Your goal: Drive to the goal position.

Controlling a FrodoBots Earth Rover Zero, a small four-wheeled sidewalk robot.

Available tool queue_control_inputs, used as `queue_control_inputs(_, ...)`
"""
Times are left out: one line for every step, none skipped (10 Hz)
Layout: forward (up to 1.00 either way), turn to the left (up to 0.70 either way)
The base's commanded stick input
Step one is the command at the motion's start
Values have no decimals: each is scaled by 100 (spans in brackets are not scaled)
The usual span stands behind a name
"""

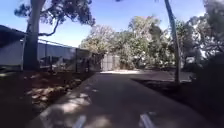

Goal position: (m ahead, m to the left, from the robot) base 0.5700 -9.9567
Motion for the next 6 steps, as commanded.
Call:
queue_control_inputs(100, 0)
queue_control_inputs(100, 0)
queue_control_inputs(100, 0)
queue_control_inputs(100, 0)
queue_control_inputs(100, 0)
queue_control_inputs(100, 0)
